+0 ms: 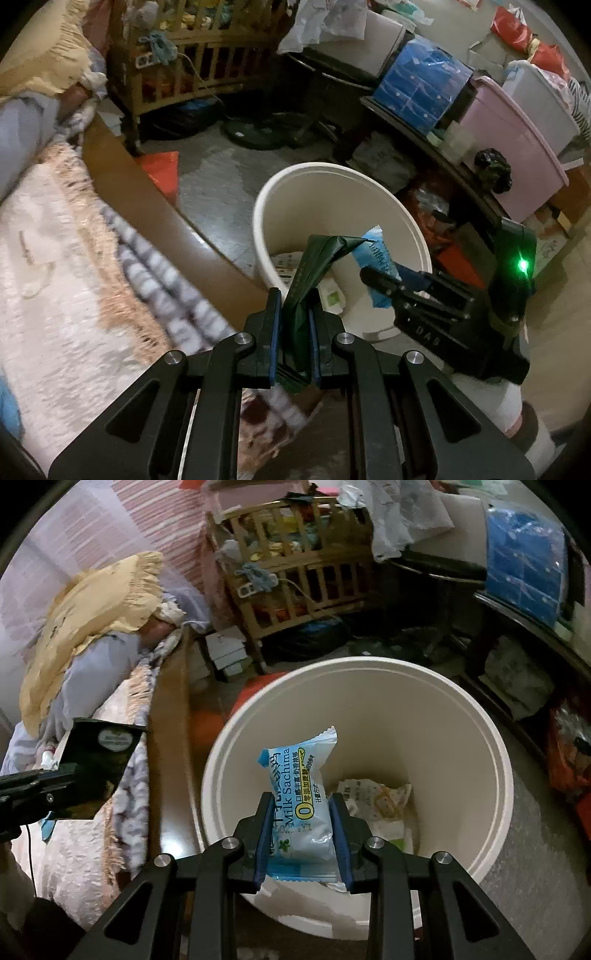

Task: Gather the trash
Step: 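Carry the milk sachet and green wrapper over the white bucket, then open both tools to drop the sachet and wrapper into the bucket, then move both empty tools back over the trash on the bed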

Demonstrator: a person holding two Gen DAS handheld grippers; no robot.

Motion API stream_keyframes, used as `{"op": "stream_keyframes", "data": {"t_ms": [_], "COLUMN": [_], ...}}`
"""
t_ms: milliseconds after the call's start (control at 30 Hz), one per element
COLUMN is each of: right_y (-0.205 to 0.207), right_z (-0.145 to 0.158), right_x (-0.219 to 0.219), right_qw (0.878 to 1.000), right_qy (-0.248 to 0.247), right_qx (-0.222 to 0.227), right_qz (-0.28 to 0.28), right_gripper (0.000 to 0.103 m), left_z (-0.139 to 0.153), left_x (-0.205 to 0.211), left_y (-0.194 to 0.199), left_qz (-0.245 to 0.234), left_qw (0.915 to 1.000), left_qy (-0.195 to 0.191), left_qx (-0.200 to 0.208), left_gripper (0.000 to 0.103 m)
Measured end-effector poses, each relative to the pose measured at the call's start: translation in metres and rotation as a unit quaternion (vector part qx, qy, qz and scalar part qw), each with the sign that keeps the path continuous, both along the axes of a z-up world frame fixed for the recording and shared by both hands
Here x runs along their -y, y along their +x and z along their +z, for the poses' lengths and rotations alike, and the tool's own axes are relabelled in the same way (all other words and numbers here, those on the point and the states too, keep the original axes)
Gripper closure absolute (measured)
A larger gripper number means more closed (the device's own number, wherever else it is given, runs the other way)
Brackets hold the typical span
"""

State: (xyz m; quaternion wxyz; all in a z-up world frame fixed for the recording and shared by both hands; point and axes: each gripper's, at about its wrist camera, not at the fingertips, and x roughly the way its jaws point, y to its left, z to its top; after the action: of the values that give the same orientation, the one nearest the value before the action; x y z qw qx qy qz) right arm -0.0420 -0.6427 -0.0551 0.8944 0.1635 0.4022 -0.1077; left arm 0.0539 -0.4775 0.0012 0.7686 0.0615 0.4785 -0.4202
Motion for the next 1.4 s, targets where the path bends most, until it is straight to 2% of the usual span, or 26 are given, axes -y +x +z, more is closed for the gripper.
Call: {"op": "stream_keyframes", "data": {"t_ms": [300,333,367,433,500,533,733,1000,1067,1233,1400], "right_y": [0.001,0.002,0.002,0.002,0.001,0.001,0.002,0.006,0.009,0.018,0.025], "right_z": [-0.015,-0.016,-0.016,-0.015,-0.014,-0.014,-0.018,-0.016,-0.015,-0.009,-0.001], "right_x": [0.014,0.016,0.017,0.019,0.02,0.02,0.014,0.001,-0.005,-0.031,-0.058], "right_qw": [1.0,0.999,0.999,0.999,0.999,0.999,0.999,1.0,1.0,1.0,0.999], "right_qy": [0.017,0.019,0.02,0.021,0.024,0.024,0.024,0.012,0.009,-0.012,-0.019], "right_qx": [-0.016,-0.016,-0.017,-0.013,-0.009,-0.008,-0.013,-0.007,-0.006,-0.011,-0.008], "right_qz": [-0.021,-0.026,-0.031,-0.042,-0.046,-0.047,-0.04,-0.02,-0.013,0.017,0.045], "right_gripper": [0.075,0.074,0.068,0.057,0.056,0.056,0.055,0.053,0.05,0.046,0.046], "left_z": [-0.013,-0.013,-0.013,-0.011,-0.01,-0.01,-0.006,0.001,0.002,0.005,0.005], "left_x": [0.025,0.025,0.026,0.027,0.026,0.023,0.01,-0.022,-0.034,-0.066,-0.096], "left_y": [0.014,0.016,0.018,0.023,0.025,0.027,0.03,0.024,0.022,0.022,0.026], "left_qz": [0.003,0.005,0.007,0.012,0.015,0.018,0.026,0.053,0.063,0.093,0.123], "left_qw": [0.9978,0.9969,0.9961,0.9939,0.9922,0.9913,0.9923,0.9977,0.9978,0.995,0.9909], "left_qy": [-0.04,-0.049,-0.058,-0.078,-0.088,-0.093,-0.085,-0.036,-0.021,0.006,0.019], "left_qx": [-0.053,-0.061,-0.067,-0.077,-0.087,-0.091,-0.086,-0.021,-0.003,0.038,0.051], "left_gripper": [0.092,0.092,0.091,0.086,0.06,0.057,0.056,0.056,0.056,0.056,0.056]}}
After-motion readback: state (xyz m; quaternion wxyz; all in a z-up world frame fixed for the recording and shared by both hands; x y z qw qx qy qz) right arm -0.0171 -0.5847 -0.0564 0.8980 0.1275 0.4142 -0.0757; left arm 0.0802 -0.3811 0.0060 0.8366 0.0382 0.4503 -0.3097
